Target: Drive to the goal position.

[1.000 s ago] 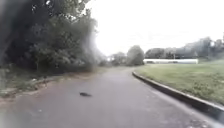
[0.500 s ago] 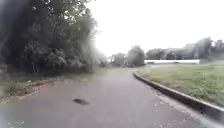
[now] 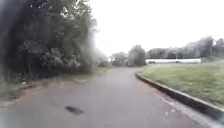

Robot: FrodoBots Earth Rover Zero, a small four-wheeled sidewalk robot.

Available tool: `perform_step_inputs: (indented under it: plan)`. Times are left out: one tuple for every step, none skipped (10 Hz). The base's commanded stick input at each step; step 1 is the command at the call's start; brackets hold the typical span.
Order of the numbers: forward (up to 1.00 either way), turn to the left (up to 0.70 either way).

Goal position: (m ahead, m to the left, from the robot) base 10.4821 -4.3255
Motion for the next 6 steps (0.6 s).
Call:
perform_step_inputs:
  plan:
    - [0.7, 0.0]
    - [0.7, 0.0]
    - [0.7, 0.0]
    - [0.7, 0.0]
    - [0.7, 0.0]
    - [0.7, 0.0]
